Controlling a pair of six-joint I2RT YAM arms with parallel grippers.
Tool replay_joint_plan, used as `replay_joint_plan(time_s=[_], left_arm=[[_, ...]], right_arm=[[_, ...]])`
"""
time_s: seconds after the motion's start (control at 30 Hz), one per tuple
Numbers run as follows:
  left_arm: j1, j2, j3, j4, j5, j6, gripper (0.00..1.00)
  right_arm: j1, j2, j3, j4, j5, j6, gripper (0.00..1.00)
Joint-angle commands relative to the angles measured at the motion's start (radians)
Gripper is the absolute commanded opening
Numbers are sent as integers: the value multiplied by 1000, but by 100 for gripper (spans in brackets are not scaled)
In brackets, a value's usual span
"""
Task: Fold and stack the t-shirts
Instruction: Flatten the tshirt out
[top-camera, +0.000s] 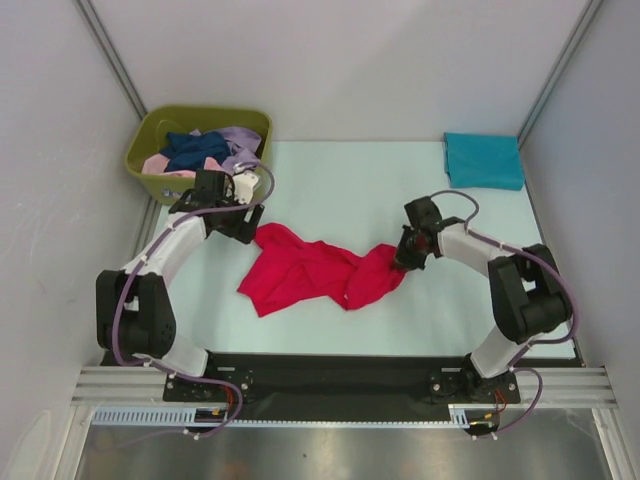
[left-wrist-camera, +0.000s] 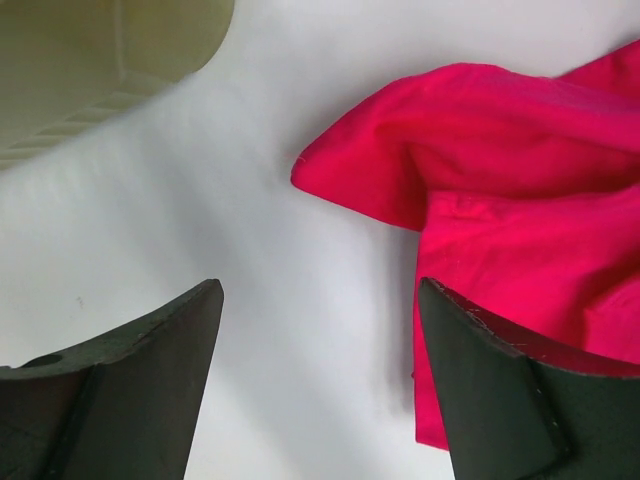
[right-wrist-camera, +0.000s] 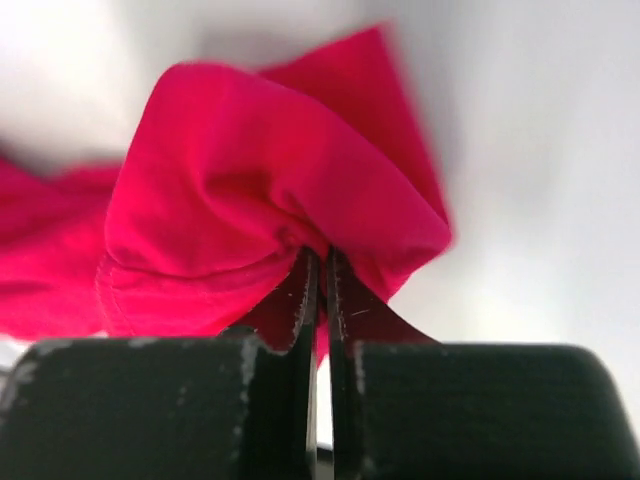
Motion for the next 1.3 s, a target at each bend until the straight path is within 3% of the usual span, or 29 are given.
replay_joint_plan(time_s=[0.0,0.17,0.23,0.27,0.37,0.43,0.5,0.57,0.6,0.67,0.7,0.73,0.83,0.97,1.07,1.17,1.27], left_arm=[[24,-79,-30,9,49,5,84],[24,-92,-84,9,52,3,79],[23,-87,-85,6,57,-9,78],[23,-84,-82,1,62,-12,77],[19,-75,-78,2,59,-9,77],[19,-43,-70,12,46,-11,78],[21,-3,-45,27,20,-12,77],[23,71,-1,32,3,-21,74],[24,97,16,30,-4,-37,72],[35,166,62,35,9,-61,71],[41,181,76,38,23,-72,71],[47,210,94,45,29,-78,71],[50,252,111,68,43,-87,70],[55,315,142,70,54,-100,61],[55,342,140,36,97,-95,51],[53,350,134,-20,112,-74,51],[61,345,122,-30,89,-66,51]], right_arm=[[-84,82,137,44,87,-109,0],[-161,251,488,20,95,-277,0],[-169,326,592,-14,133,-345,11],[-178,372,697,-61,153,-373,31],[-189,411,899,-149,202,-382,53],[-172,374,942,-225,248,-368,61],[-135,302,875,-233,315,-364,65],[-31,148,751,-163,343,-379,65],[21,92,599,-117,343,-396,65],[197,-58,458,50,355,-462,64],[257,-97,326,108,377,-485,64],[387,-132,271,230,391,-518,63],[555,-174,150,412,399,-624,63],[771,-35,240,423,411,-672,61],[833,128,371,386,376,-727,58],[854,260,483,317,351,-746,56],[873,317,504,357,325,-775,56]])
